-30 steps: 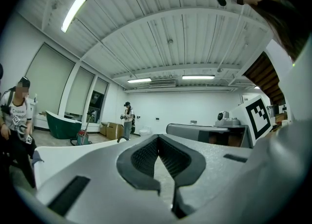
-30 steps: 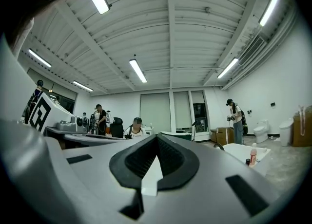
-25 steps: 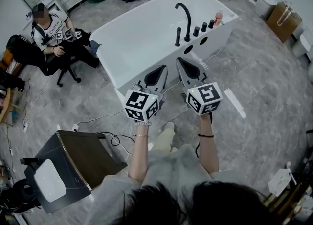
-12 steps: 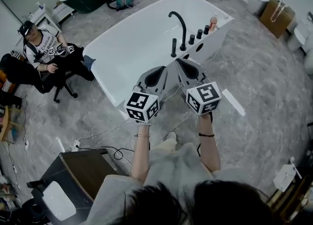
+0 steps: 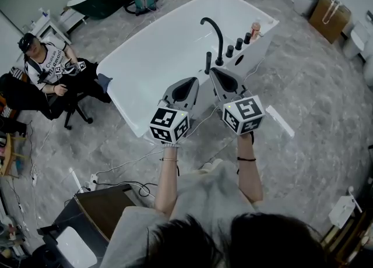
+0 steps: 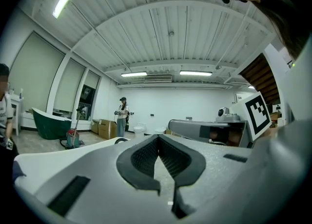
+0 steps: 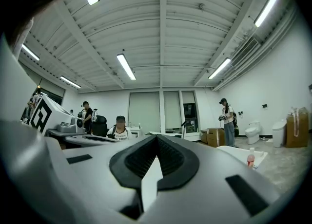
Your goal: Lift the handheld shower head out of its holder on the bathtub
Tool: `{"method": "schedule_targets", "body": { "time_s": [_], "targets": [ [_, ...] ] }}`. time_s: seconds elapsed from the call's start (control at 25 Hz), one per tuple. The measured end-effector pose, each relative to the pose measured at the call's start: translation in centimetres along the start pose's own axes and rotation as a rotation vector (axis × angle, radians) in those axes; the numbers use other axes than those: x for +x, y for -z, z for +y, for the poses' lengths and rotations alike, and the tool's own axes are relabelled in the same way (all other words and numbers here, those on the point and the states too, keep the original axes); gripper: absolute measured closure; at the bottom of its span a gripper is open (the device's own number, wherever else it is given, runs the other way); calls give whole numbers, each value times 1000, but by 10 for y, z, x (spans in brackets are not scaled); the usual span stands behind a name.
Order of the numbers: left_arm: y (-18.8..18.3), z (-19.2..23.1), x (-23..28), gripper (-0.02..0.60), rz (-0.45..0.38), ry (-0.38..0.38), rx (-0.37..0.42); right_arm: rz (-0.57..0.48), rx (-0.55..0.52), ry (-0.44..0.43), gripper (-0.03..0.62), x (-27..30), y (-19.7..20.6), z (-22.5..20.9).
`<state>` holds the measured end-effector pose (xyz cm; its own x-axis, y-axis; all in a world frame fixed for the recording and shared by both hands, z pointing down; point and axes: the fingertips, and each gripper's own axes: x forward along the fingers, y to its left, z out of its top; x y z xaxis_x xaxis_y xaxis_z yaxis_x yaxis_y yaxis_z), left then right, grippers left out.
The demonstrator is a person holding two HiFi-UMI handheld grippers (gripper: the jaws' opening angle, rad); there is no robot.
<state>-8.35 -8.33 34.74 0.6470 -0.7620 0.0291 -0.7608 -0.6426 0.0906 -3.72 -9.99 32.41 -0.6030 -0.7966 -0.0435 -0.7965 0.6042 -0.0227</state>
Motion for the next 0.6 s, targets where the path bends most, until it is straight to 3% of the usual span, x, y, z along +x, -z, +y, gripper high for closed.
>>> {"method": "schedule_targets", "body": {
  "time_s": [0.24, 0.6],
  "targets": [
    [3, 15, 24, 577, 6, -18, -16, 14, 3, -18, 594, 21, 5, -21],
    [8, 43, 92, 577, 9, -75, -54, 69, -3, -67, 594, 66, 19, -85]
  ]
}}
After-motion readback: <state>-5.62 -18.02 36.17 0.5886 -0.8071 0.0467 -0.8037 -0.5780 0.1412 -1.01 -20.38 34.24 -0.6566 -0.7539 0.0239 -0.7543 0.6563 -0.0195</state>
